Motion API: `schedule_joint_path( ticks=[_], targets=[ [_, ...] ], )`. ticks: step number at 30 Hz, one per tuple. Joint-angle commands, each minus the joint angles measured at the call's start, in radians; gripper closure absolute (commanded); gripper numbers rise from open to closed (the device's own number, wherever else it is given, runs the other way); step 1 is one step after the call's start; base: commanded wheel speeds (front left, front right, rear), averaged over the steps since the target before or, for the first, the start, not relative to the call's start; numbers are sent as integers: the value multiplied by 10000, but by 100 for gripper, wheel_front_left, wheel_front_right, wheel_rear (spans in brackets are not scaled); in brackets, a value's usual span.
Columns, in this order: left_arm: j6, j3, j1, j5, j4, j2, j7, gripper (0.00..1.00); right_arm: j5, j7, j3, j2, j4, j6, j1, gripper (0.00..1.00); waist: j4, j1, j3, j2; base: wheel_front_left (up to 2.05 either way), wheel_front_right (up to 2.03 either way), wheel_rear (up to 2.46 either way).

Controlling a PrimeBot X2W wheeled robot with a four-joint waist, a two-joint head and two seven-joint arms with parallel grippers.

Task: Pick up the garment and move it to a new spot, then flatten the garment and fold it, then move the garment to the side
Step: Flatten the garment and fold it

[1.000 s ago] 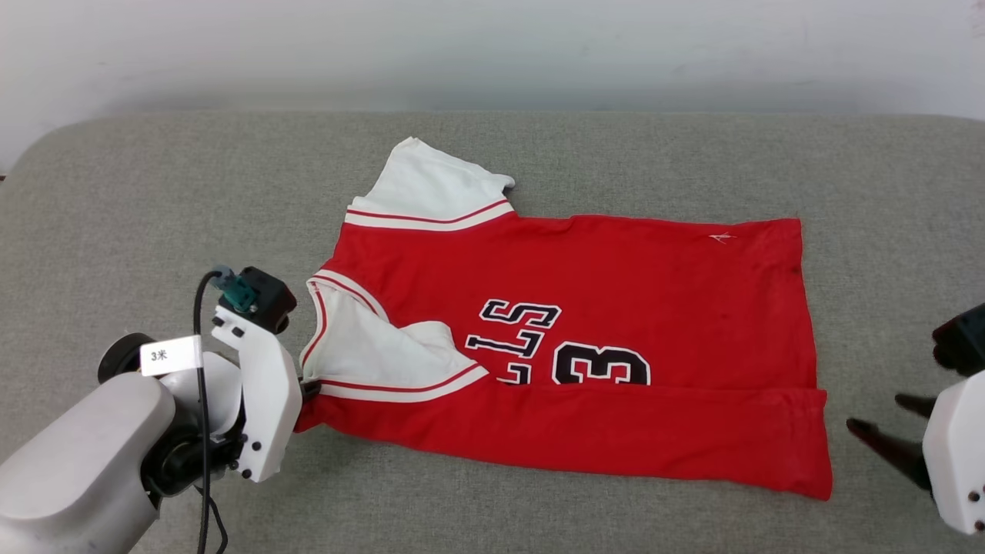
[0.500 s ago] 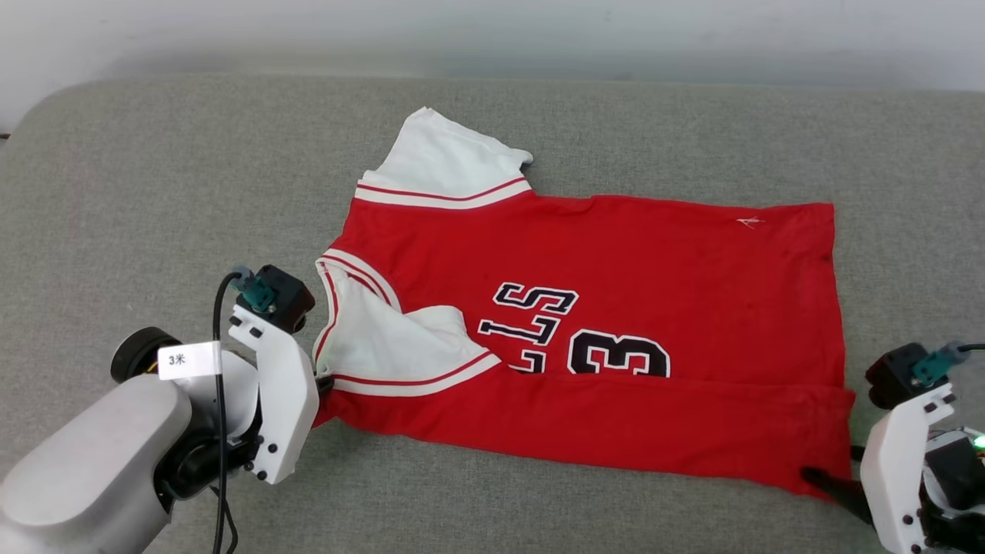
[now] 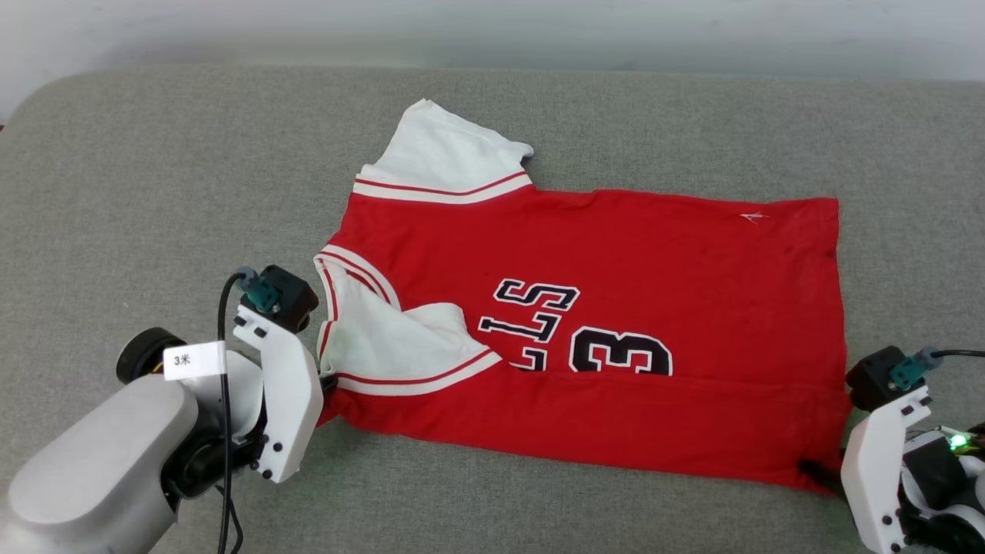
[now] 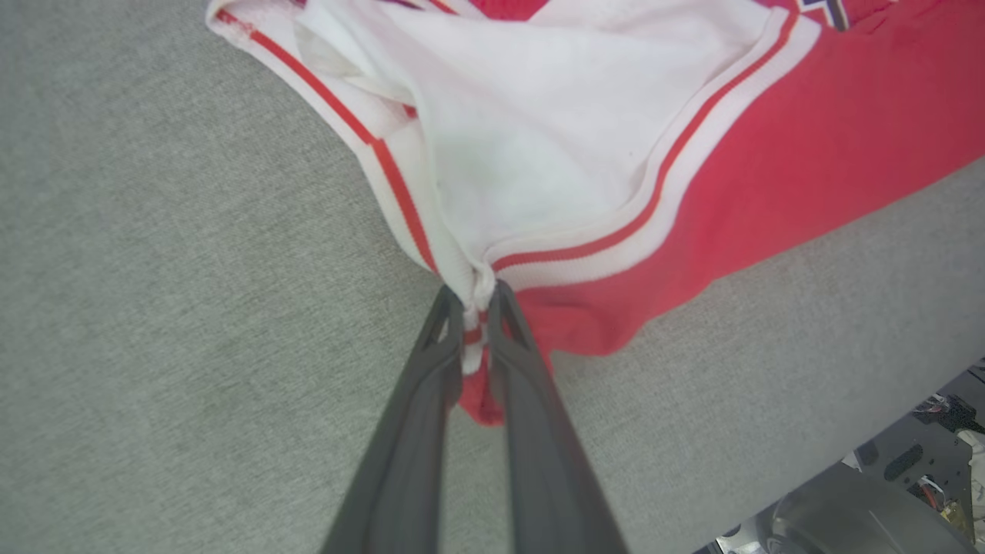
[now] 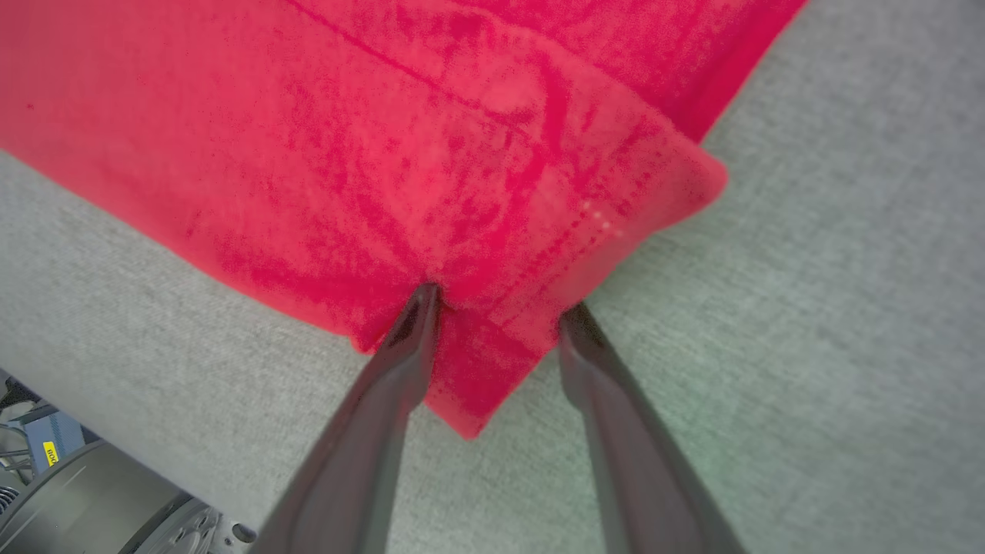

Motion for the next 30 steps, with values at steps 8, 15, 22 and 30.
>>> schedule_joint_path(
  ticks=[8, 15, 22, 30],
  targets=[
    [-19, -46, 503, -216, 173, 1, -276, 100, 164, -1028, 332, 114, 175, 40, 94, 100, -110, 1, -609, 0, 0, 0, 0],
    [199, 77, 1150, -420, -217, 414, -608, 100, 232, -1542, -304, -500, -614, 40, 655, 100, -210, 1, -1281, 0, 0, 0, 0],
    [526, 141, 1860, -583, -866, 926, -798, 100, 173, -1454, -996, -842, -1427, 38, 1493, 100, -279, 1, -1668, 0, 0, 0, 0],
    [1051, 92, 2959, -822, -1570, 1312, -1143, 100, 26, -989, -1933, -943, -2292, 38, 2769, 100, -306, 1, -1756, 0, 0, 0, 0]
  ],
)
